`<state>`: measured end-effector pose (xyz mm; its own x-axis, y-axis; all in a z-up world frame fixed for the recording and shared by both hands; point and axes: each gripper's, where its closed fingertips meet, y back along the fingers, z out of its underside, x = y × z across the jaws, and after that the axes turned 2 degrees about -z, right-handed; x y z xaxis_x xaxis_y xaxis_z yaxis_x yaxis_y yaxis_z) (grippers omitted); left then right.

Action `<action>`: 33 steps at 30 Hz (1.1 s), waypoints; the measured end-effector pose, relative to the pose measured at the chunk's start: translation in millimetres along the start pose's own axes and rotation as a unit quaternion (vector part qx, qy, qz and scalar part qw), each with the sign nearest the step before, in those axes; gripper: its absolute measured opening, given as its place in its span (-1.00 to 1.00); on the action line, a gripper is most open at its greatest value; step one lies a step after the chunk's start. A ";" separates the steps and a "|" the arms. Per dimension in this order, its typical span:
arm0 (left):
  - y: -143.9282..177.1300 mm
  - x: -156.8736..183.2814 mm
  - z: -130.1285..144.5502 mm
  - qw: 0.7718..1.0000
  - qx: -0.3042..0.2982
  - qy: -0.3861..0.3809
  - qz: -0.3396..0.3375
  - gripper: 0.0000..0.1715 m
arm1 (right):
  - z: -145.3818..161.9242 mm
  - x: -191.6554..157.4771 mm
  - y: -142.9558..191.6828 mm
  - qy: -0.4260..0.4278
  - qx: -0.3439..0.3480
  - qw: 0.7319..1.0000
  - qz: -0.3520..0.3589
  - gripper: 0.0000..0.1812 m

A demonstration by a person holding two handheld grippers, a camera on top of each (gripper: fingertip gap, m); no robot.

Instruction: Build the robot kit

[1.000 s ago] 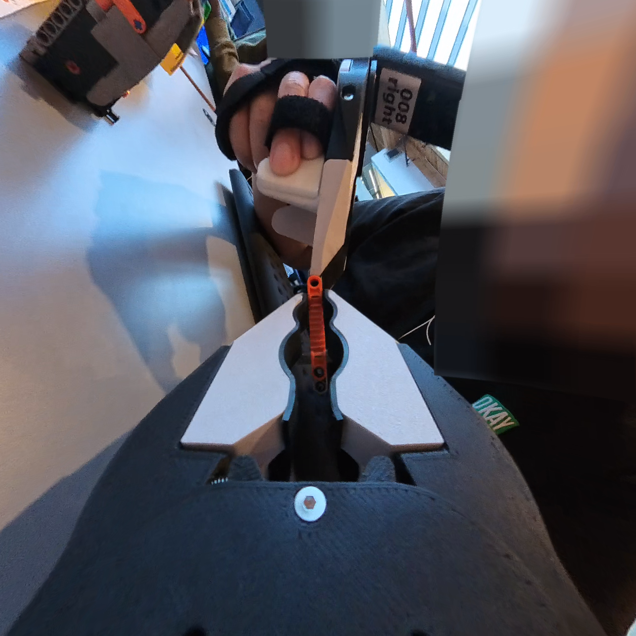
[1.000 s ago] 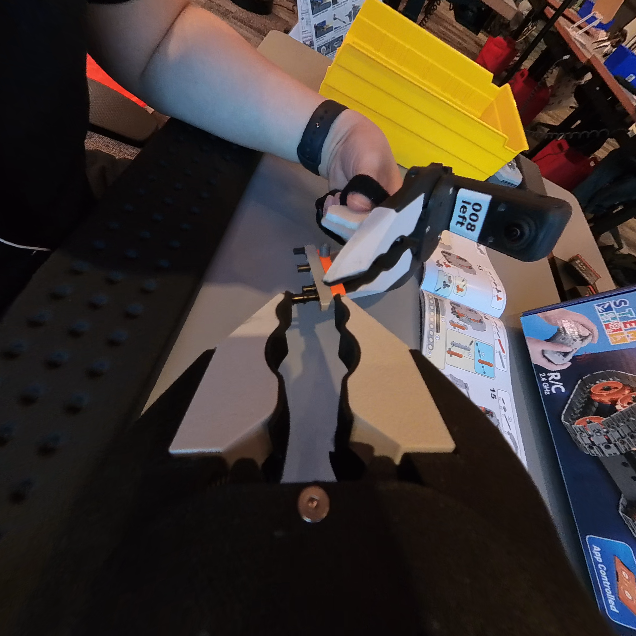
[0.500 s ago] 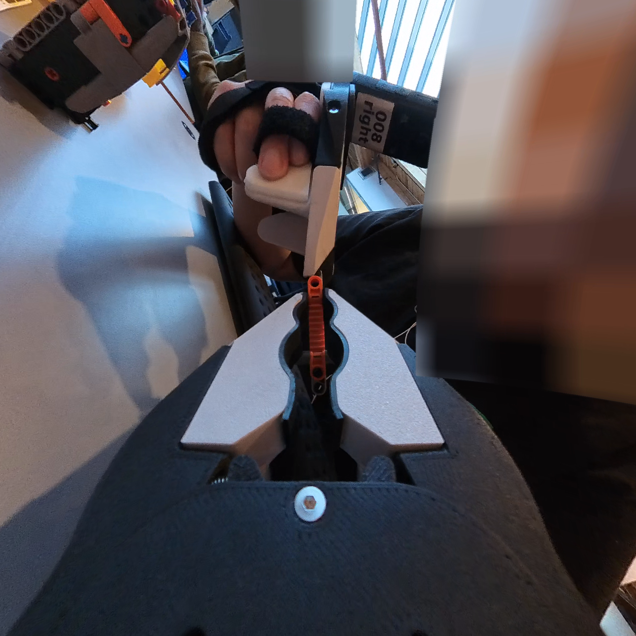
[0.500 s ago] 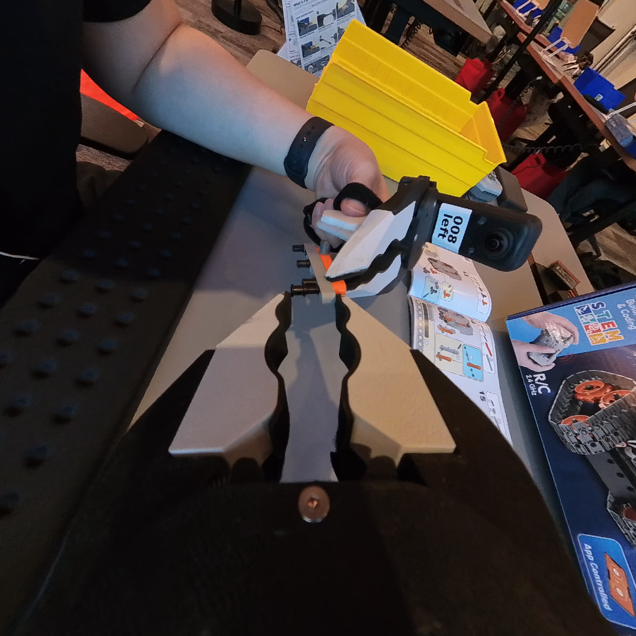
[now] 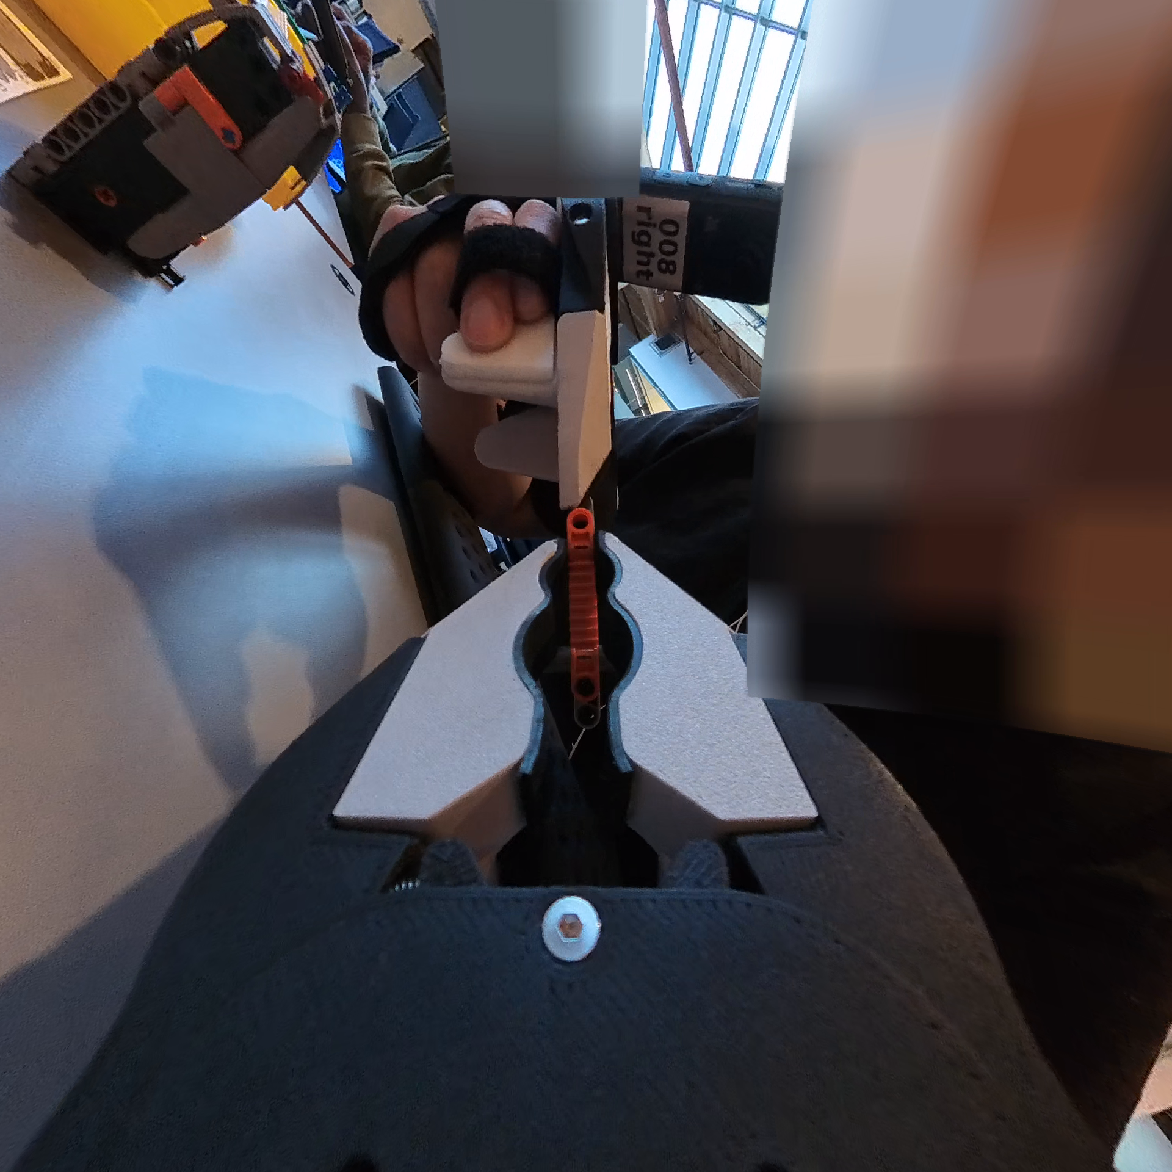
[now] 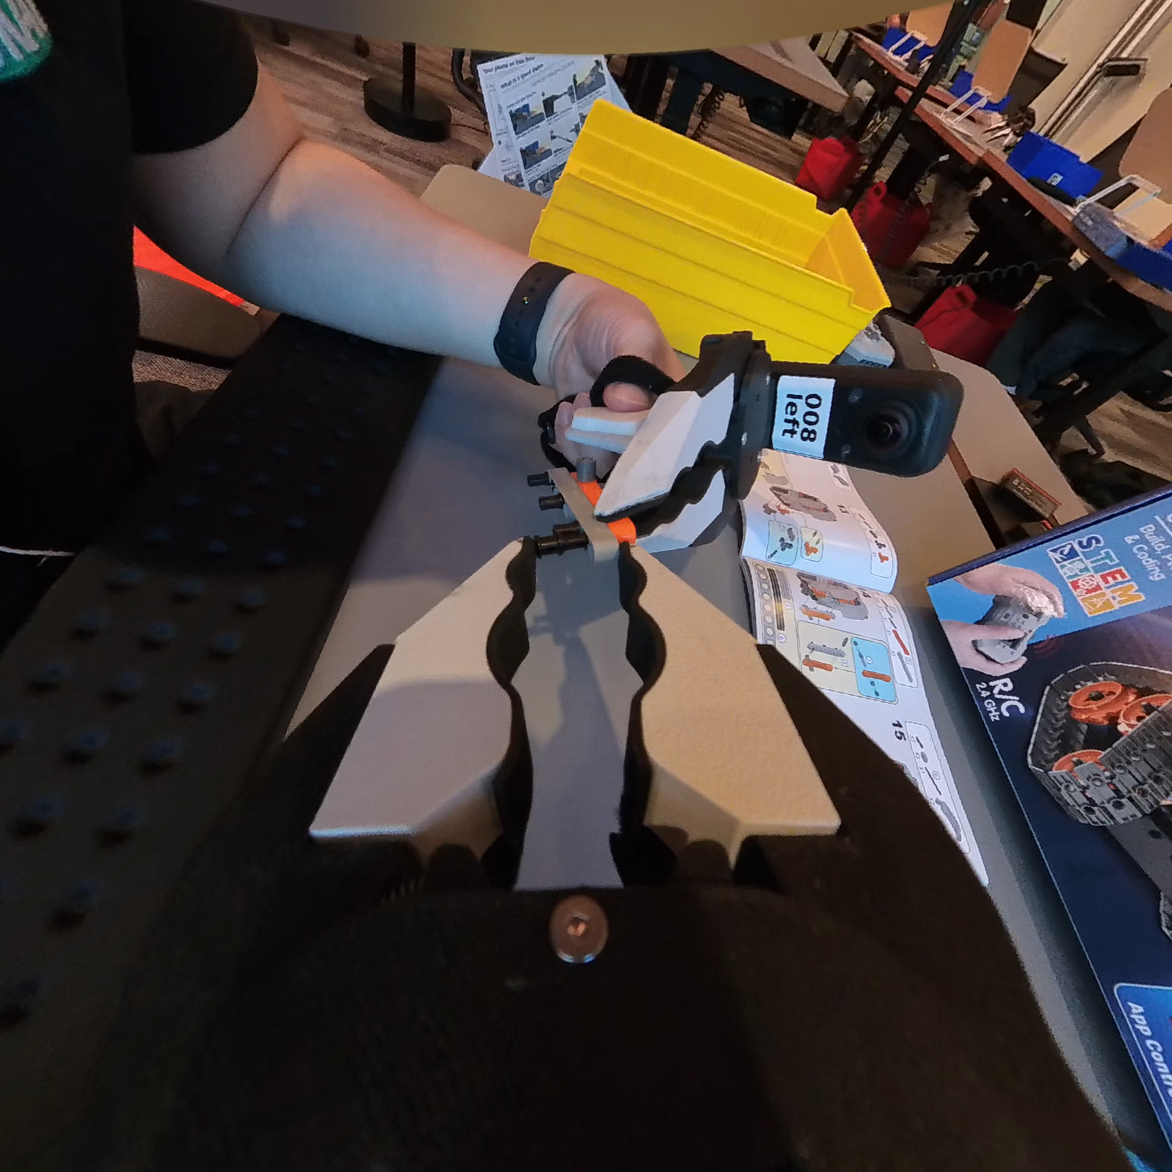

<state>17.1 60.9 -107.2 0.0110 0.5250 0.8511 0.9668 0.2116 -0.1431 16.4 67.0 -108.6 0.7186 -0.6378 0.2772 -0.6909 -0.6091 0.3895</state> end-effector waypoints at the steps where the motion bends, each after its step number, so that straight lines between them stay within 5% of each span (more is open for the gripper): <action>1: 0.5 0.2 -0.3 1.000 0.001 0.000 0.000 -0.93 | -0.2 0.5 -0.3 -0.001 0.001 1.000 0.001 -0.72; 33: 5.1 -16.7 3.9 1.000 0.006 0.018 -0.018 -0.93 | 16.1 2.3 -6.4 -0.045 -0.011 0.999 -0.026 -0.74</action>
<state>20.8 56.4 -124.1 -0.0149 0.4869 0.8734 0.9637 0.2399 -0.1173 21.2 61.9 -124.7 0.7427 -0.6458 0.1769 -0.6503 -0.6326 0.4206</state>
